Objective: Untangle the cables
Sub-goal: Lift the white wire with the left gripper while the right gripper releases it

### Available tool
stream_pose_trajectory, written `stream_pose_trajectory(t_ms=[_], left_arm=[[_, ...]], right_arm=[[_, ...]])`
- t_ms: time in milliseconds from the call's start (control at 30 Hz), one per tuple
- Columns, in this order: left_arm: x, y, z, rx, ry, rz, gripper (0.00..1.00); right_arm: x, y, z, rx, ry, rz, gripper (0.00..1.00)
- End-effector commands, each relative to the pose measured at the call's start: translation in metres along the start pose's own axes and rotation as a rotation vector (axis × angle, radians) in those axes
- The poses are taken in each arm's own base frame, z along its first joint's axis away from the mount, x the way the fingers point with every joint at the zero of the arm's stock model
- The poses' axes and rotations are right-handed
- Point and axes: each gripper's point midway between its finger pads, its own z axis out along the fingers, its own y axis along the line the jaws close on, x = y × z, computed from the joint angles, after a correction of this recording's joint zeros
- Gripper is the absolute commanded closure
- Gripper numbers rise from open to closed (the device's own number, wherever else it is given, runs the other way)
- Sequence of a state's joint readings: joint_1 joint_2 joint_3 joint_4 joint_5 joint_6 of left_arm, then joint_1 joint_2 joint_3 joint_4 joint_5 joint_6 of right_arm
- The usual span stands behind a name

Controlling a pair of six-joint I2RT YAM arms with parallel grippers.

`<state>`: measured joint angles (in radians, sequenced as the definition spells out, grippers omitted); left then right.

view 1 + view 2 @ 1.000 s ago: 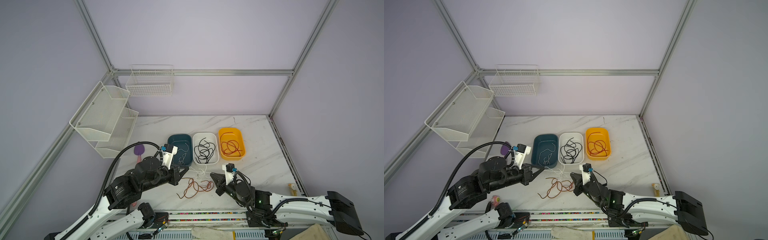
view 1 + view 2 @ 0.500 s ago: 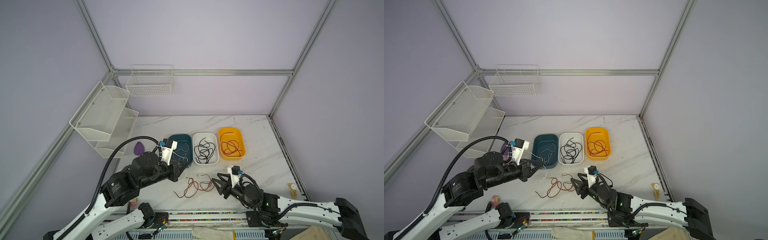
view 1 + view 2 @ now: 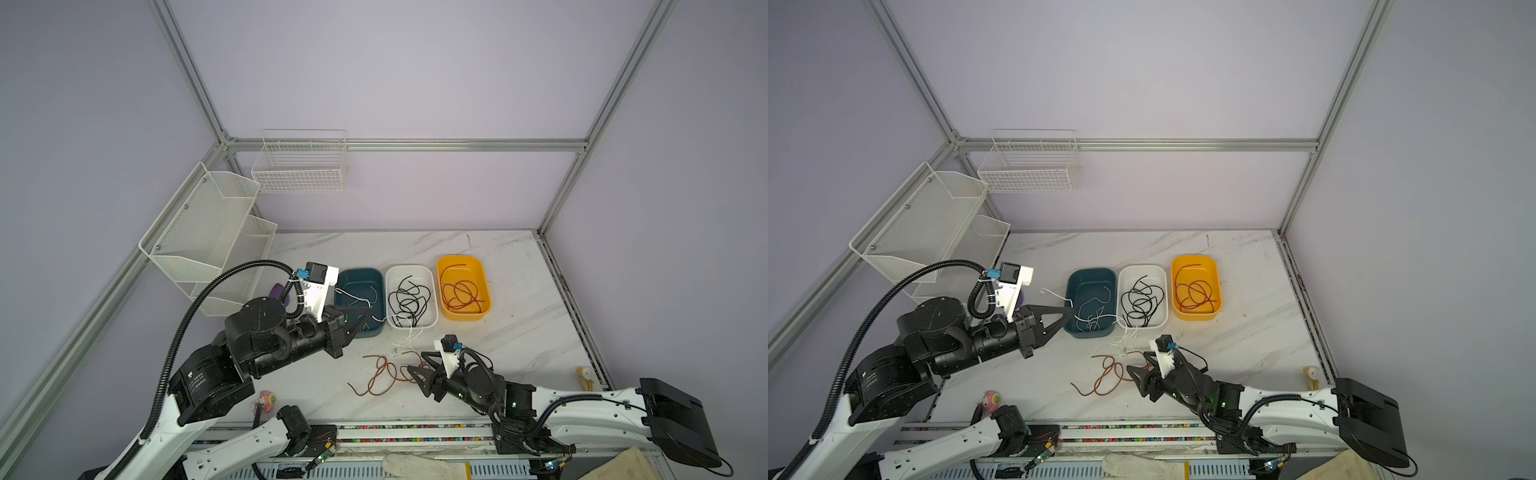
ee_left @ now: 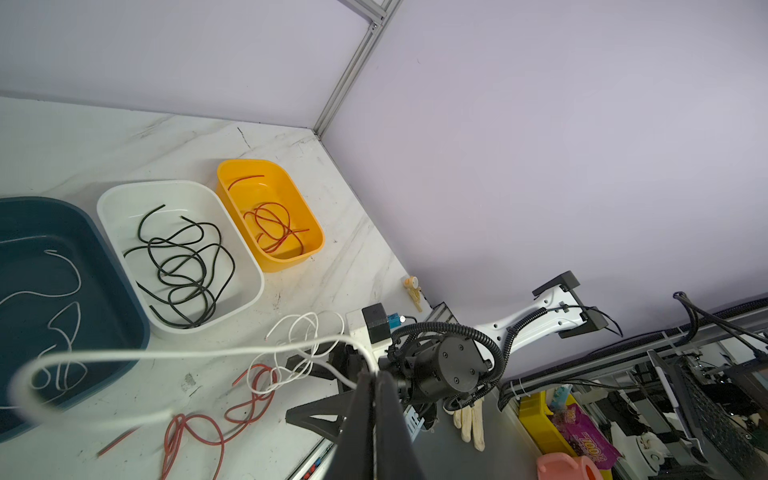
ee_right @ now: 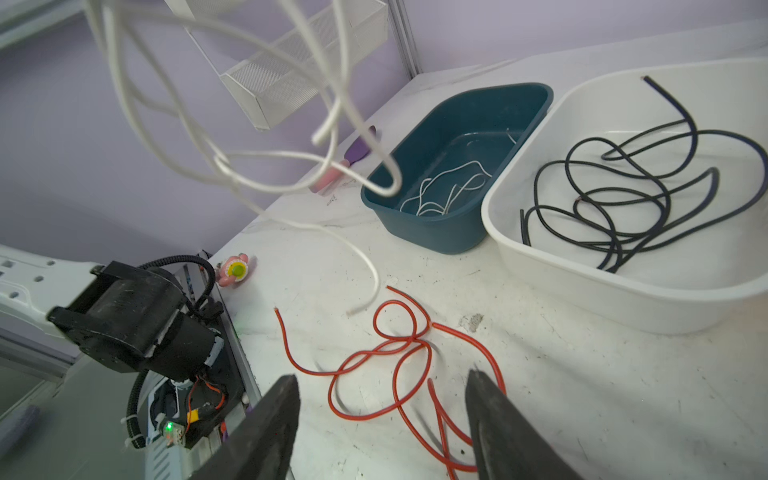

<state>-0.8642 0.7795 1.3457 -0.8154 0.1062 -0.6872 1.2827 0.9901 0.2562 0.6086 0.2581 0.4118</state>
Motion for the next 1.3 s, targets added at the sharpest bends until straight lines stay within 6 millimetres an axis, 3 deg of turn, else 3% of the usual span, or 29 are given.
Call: stream_pose_trajectory(t_ms=[0, 267, 633, 1000, 1267], left_arm=[[-0.018, -0.023, -0.009, 0.092, -0.054, 0.009, 1.00], [-0.015, -0.030, -0.004, 0.133, -0.033, 0.003, 1.00], [-0.014, -0.032, -0.006, 0.149, -0.032, -0.013, 1.00], [-0.006, -0.030, 0.004, 0.161, -0.005, -0.021, 1.00], [-0.003, -0.032, 0.008, 0.176, 0.014, -0.024, 1.00]], right_arm=[[-0.031, 0.008, 0.000, -0.022, -0.122, 0.067, 0.33], [-0.057, 0.018, -0.004, -0.052, -0.217, 0.055, 0.33], [-0.065, 0.027, 0.011, -0.042, -0.228, -0.016, 0.33], [-0.076, 0.026, -0.019, -0.092, -0.263, 0.102, 0.34], [-0.082, 0.037, -0.014, -0.136, -0.242, 0.242, 0.35]])
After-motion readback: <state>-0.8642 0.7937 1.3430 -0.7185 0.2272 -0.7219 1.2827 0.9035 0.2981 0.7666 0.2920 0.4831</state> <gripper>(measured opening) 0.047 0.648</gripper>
